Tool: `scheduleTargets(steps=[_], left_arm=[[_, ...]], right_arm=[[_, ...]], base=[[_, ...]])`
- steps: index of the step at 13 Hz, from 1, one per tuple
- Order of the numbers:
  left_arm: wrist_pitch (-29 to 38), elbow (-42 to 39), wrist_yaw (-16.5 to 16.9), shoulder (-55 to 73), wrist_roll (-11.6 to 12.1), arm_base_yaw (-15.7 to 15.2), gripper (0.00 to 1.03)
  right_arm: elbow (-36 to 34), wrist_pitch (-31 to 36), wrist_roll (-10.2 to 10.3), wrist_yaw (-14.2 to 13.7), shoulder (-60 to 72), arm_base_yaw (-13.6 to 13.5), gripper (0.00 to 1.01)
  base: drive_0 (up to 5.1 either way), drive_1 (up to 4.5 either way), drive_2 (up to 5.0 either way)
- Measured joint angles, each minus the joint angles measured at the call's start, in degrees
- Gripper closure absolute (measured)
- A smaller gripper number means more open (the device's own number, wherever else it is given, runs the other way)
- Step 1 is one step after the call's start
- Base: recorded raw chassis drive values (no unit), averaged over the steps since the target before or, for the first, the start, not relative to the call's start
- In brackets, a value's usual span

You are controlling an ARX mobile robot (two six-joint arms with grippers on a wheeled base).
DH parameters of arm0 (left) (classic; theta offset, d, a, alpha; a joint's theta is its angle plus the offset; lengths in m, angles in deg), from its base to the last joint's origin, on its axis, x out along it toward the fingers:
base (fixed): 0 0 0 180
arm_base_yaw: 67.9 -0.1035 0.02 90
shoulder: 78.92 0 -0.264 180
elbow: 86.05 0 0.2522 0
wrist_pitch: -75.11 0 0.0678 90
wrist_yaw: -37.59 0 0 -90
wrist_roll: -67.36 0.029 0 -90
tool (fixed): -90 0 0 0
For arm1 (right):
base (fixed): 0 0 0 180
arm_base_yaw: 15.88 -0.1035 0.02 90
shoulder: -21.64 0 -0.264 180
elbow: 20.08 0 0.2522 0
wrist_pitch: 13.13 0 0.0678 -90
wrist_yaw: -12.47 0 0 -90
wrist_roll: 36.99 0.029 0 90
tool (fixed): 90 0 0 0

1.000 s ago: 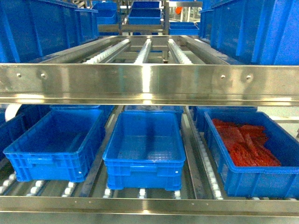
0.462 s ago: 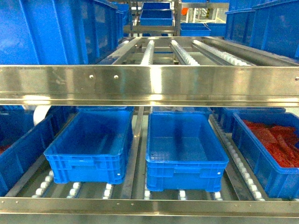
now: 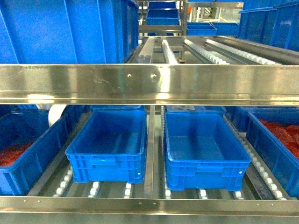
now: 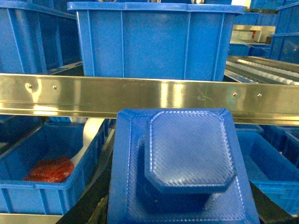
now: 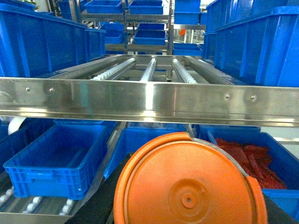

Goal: Sort blue parts and orange caps into right shelf containers

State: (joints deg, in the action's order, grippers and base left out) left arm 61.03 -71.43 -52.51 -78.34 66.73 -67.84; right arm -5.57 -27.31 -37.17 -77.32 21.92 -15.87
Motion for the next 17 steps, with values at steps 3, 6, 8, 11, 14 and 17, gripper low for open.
scheduleTargets(steps=[3,6,8,11,14,17], left_arm=[[0.0,0.0,0.0,0.0,0.0,0.0,0.59],[0.0,0.0,0.0,0.0,0.0,0.0,0.59],[0.0,0.0,0.0,0.0,0.0,0.0,0.59],[0.0,0.0,0.0,0.0,0.0,0.0,0.59],[0.1,0.0,0.0,0.0,0.0,0.0,0.59],[0.0,0.0,0.0,0.0,0.0,0.0,0.59]], right_arm=[[0.0,0.0,0.0,0.0,0.0,0.0,0.56],[0.0,0.1,0.0,0.0,0.0,0.0,0.56],[0.0,0.0,0.0,0.0,0.0,0.0,0.56],[0.0,0.0,0.0,0.0,0.0,0.0,0.56],[0.0,0.2,0.0,0.0,0.0,0.0,0.56],[0.0,0.2,0.0,-0.1,0.0,0.0,0.56]], base=[[0.0,0.00,0.0],[0.0,0.00,0.0],[0.0,0.00,0.0],[0.0,0.00,0.0],[0.0,0.00,0.0],[0.0,0.00,0.0]])
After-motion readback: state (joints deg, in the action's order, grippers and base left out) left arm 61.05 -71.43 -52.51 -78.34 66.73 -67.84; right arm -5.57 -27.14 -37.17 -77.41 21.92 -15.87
